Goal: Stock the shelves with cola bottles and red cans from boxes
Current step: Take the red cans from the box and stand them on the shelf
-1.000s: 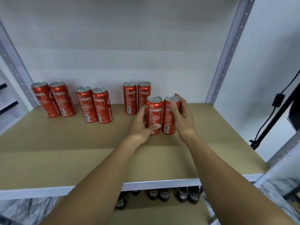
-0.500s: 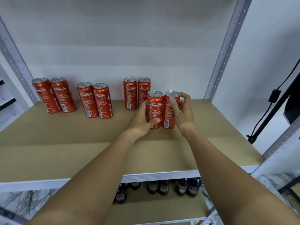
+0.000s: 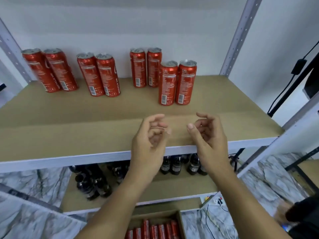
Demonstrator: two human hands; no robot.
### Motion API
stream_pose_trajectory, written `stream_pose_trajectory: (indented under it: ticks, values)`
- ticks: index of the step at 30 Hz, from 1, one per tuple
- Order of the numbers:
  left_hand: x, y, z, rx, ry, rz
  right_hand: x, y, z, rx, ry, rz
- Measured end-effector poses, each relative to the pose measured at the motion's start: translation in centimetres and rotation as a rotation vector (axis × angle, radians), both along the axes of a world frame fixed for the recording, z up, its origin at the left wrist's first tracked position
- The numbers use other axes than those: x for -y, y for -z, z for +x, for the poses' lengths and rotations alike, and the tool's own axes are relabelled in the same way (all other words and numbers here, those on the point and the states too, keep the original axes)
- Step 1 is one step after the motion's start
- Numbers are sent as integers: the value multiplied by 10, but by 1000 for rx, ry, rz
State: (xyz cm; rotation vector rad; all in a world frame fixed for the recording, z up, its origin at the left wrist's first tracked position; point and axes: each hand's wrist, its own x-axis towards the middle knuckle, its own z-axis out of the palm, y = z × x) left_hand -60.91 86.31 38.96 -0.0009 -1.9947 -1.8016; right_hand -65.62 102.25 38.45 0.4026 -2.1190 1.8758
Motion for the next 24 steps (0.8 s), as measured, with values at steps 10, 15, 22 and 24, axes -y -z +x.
stream_pose_trajectory:
  ticks: [10,15,22,24]
  values:
    - [31,284,82,389,74,-142,13,259,79,359,-223,277]
    - [66,478,115,616,157,-334,18,472,97,695,-335,591]
    - [81,716,181,989,101,-392,21,684,142,738,-511,851]
    - [82,755,193,1113,115,-633,25,735,157,768,-558,970]
